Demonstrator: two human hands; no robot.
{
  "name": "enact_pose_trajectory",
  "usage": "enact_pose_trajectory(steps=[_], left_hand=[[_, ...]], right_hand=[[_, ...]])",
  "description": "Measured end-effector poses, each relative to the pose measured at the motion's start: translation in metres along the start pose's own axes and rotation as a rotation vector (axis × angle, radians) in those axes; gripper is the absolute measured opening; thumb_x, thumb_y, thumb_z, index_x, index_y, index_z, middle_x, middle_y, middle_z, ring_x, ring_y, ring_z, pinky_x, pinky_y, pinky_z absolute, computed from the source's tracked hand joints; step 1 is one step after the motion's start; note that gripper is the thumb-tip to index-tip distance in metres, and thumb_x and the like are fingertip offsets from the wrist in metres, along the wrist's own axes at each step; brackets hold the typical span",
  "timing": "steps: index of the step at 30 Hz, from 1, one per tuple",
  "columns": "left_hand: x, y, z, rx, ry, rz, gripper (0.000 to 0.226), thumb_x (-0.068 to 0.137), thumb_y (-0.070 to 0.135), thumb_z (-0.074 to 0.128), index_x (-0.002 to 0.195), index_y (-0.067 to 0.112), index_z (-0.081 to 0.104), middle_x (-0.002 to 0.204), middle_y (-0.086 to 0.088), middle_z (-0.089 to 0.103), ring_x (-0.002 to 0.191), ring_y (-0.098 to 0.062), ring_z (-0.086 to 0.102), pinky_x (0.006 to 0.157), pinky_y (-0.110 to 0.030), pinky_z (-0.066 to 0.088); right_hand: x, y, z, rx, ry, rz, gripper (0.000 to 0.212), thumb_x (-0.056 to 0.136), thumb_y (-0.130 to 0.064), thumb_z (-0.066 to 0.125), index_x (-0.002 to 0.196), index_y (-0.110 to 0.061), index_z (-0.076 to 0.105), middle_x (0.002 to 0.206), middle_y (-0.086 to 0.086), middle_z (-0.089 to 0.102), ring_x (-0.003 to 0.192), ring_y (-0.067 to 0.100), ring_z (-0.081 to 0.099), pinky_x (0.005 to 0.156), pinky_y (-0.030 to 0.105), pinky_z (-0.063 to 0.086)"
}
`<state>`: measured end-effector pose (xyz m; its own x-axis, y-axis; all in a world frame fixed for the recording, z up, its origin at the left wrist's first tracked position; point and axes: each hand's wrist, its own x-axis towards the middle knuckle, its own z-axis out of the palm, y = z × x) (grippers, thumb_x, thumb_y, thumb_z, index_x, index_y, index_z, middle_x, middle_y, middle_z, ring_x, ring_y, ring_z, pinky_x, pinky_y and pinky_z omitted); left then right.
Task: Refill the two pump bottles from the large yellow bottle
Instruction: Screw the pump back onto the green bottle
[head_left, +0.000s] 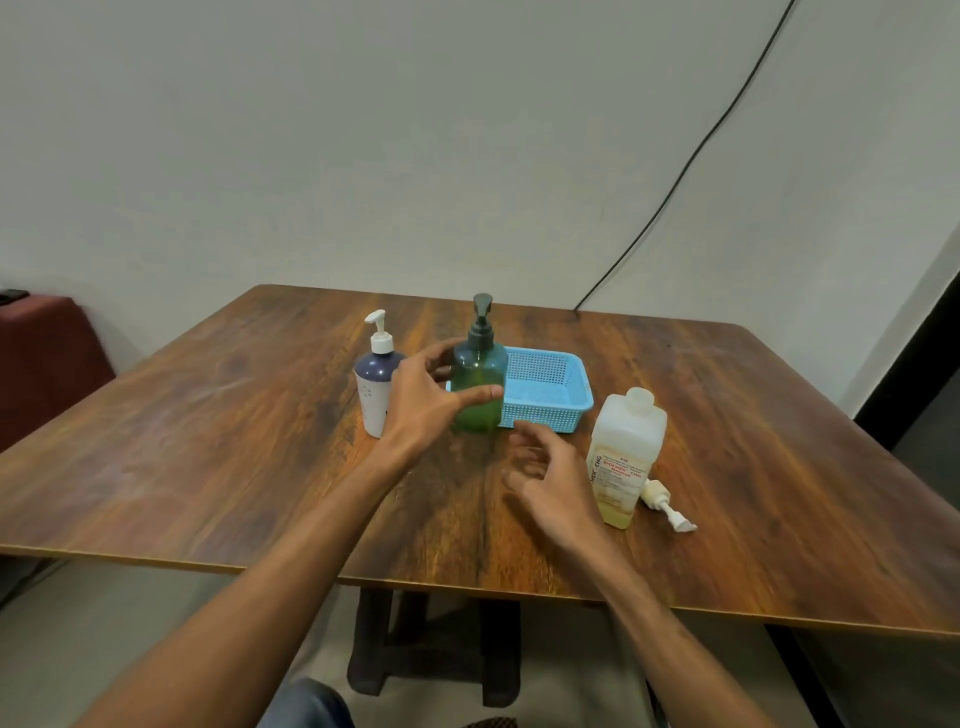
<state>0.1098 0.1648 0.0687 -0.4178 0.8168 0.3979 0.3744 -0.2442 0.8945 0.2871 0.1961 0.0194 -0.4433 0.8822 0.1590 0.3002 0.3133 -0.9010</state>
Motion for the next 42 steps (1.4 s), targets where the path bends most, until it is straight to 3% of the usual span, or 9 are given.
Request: enact_pose_trajectory(steps=[8, 11, 16, 20, 35, 42], left_hand=[[0.047, 0.005, 0.008, 0.049, 0.08, 0.009, 0.07, 0.068, 0.025, 0.09, 0.129, 0.008, 0.061, 0.123, -0.005, 0.069, 0.112, -0.02, 0.065, 0.098, -0.039, 0.055], [0.059, -0.001, 0.014, 0.076, 0.087, 0.01, 0.069, 0.069, 0.025, 0.09, 0.129, 0.008, 0.061, 0.123, -0.005, 0.068, 0.111, -0.019, 0.065, 0.097, -0.035, 0.056], [0.077, -0.015, 0.024, 0.124, 0.069, -0.023, 0.07, 0.068, 0.028, 0.09, 0.13, 0.013, 0.061, 0.124, -0.002, 0.068, 0.11, -0.018, 0.064, 0.093, -0.033, 0.055], [0.087, -0.03, 0.032, 0.197, 0.049, -0.048, 0.068, 0.068, 0.03, 0.09, 0.128, 0.015, 0.061, 0.123, 0.0, 0.068, 0.106, -0.015, 0.063, 0.085, -0.023, 0.051], [0.095, -0.078, 0.042, 0.293, -0.089, -0.162, 0.071, 0.077, 0.03, 0.084, 0.136, 0.009, 0.05, 0.136, -0.007, 0.059, 0.126, -0.025, 0.054, 0.108, -0.046, 0.045], [0.088, -0.072, 0.04, 0.275, -0.101, -0.148, 0.096, 0.076, 0.031, 0.085, 0.153, 0.013, 0.03, 0.151, -0.007, 0.047, 0.141, -0.03, 0.039, 0.115, -0.054, 0.035]], right_hand=[[0.01, 0.012, 0.014, -0.141, -0.009, 0.007, 0.056, 0.082, -0.009, 0.076, 0.133, -0.024, 0.058, 0.126, -0.011, 0.063, 0.115, 0.002, 0.058, 0.099, 0.021, 0.047], [0.012, 0.017, 0.015, -0.163, -0.004, -0.007, 0.055, 0.081, -0.012, 0.077, 0.132, -0.024, 0.059, 0.124, -0.011, 0.064, 0.111, -0.002, 0.058, 0.097, 0.017, 0.046], [0.016, 0.02, 0.015, -0.16, -0.002, -0.013, 0.054, 0.083, -0.015, 0.076, 0.133, -0.028, 0.059, 0.125, -0.014, 0.062, 0.112, -0.003, 0.057, 0.098, 0.022, 0.049], [0.017, 0.019, 0.016, -0.162, 0.002, -0.03, 0.051, 0.084, -0.015, 0.075, 0.13, -0.032, 0.059, 0.125, -0.017, 0.061, 0.111, -0.004, 0.056, 0.092, 0.014, 0.047], [0.026, 0.02, 0.02, -0.141, -0.031, -0.025, 0.046, 0.085, -0.015, 0.075, 0.126, -0.033, 0.062, 0.117, -0.02, 0.063, 0.104, -0.005, 0.057, 0.087, 0.014, 0.049], [0.024, 0.018, 0.025, -0.136, -0.036, -0.035, 0.044, 0.086, -0.015, 0.074, 0.124, -0.033, 0.063, 0.119, -0.017, 0.063, 0.106, -0.001, 0.057, 0.092, 0.025, 0.052]])
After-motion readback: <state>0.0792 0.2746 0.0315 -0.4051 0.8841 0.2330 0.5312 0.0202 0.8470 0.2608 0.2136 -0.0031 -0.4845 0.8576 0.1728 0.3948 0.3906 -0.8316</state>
